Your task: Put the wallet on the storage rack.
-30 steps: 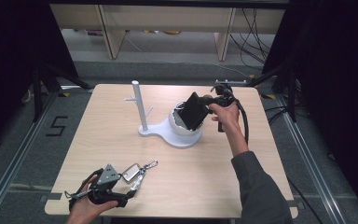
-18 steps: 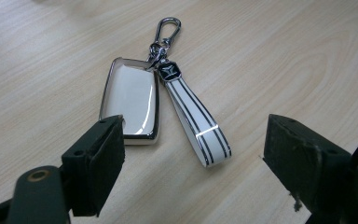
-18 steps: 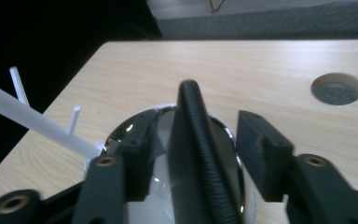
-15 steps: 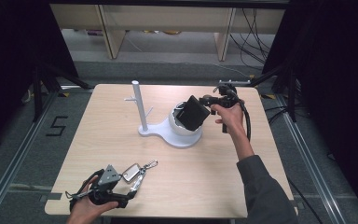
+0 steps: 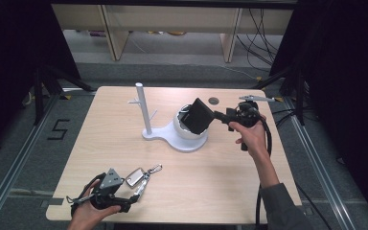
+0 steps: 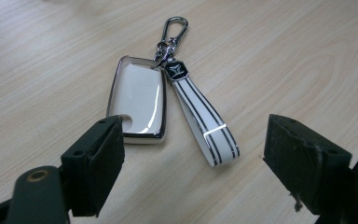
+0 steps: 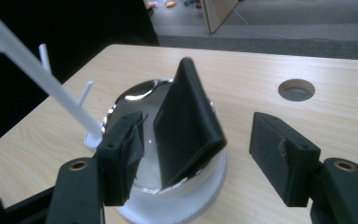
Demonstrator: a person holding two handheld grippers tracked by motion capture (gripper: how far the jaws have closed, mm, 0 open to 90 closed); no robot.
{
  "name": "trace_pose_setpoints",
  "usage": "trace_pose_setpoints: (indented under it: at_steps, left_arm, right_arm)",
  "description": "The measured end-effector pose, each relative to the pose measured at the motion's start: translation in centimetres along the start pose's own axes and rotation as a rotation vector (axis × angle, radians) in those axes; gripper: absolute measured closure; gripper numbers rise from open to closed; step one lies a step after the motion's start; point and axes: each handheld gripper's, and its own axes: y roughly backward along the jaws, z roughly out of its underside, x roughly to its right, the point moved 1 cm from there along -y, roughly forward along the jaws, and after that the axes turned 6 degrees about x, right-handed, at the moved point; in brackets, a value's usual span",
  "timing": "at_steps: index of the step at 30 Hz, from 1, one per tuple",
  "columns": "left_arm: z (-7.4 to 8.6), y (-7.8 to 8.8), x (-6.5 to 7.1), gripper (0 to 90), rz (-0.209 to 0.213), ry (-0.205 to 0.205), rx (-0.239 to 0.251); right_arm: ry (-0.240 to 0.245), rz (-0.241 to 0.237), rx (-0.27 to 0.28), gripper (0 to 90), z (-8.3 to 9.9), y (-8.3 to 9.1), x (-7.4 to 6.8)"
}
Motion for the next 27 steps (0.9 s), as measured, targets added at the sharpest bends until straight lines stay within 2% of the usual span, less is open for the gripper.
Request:
trace_pose_setpoints:
  at_steps: [2,3,4,5,8,11,12,15,16,17,18,19,20,21,22,24,25,26,27]
  left_arm:
    - [0.1,0.1,-0.1,20.0,0.008,0.008,0.002]
    - [0.1,0.2,-0.2,20.0,-0.003,0.01,0.01]
    - [0.0,0.3,-0.2,19.9,0.001,0.013,0.014]
    - [0.0,0.3,-0.2,20.0,-0.005,0.015,0.014]
    - [0.1,0.3,-0.3,19.9,0.0,0.014,0.016]
    - [0.1,0.4,-0.4,20.0,-0.012,0.01,0.012]
    - [0.2,0.3,-0.4,19.9,-0.014,0.02,0.019]
    - [0.1,0.4,-0.5,19.9,-0.001,0.017,0.012]
    - [0.1,0.4,-0.4,19.9,-0.004,0.016,0.017]
    - [0.1,0.4,-0.4,20.0,-0.014,0.016,0.018]
    - [0.1,0.2,-0.4,20.0,-0.012,0.021,0.026]
    - [0.1,0.3,-0.4,19.9,-0.01,0.02,0.021]
    - [0.1,0.3,-0.4,19.9,-0.01,0.018,0.018]
    - [0.1,0.2,-0.4,19.9,-0.01,0.018,0.017]
    - [0.1,0.3,-0.4,19.9,-0.003,0.016,0.013]
    - [0.1,0.2,-0.5,19.7,-0.005,0.016,0.015]
    - [0.2,0.2,-0.5,19.7,-0.01,0.011,0.007]
    - [0.2,0.1,-0.5,19.7,-0.007,0.017,0.011]
    - [0.1,0.2,-0.5,19.7,-0.013,0.015,0.008]
  right_arm:
    - [-0.012,-0.008,0.006,34.9,0.7,0.6,-0.5]
    - [0.02,-0.018,0.019,34.9,1.2,0.8,-0.4]
    - [0.001,-0.025,-0.005,34.0,1.5,1.1,-0.6]
    - [0.017,-0.034,-0.024,33.8,1.7,1.2,-0.5]
    - [0.014,-0.035,-0.029,33.7,2.4,1.7,-0.4]
    - [0.028,-0.033,-0.042,33.6,2.9,1.8,-0.5]
    - [0.038,-0.034,-0.046,33.6,3.1,1.9,-0.6]
    - [0.047,-0.038,-0.048,33.5,3.7,2.0,-0.9]
    - [0.034,-0.041,-0.051,33.4,4.0,2.0,-1.2]
    - [0.061,-0.034,-0.053,33.3,4.1,2.0,-1.2]
    - [0.03,-0.041,-0.053,33.1,4.4,2.0,-1.5]
    - [0.022,-0.042,-0.057,32.8,4.5,2.0,-1.7]
    - [0.052,-0.043,-0.049,32.7,4.7,1.9,-1.6]
    - [0.02,-0.039,-0.056,32.5,5.3,2.0,-2.2]
    - [0.02,-0.039,-0.056,32.5,5.3,2.0,-2.2]
    - [0.052,-0.054,-0.049,32.3,6.0,1.9,-2.2]
    - [0.052,-0.054,-0.049,32.3,6.0,1.9,-2.2]
    - [0.026,-0.047,-0.069,32.0,6.3,1.9,-2.6]
    - [0.076,-0.04,-0.058,32.0,6.5,1.8,-2.5]
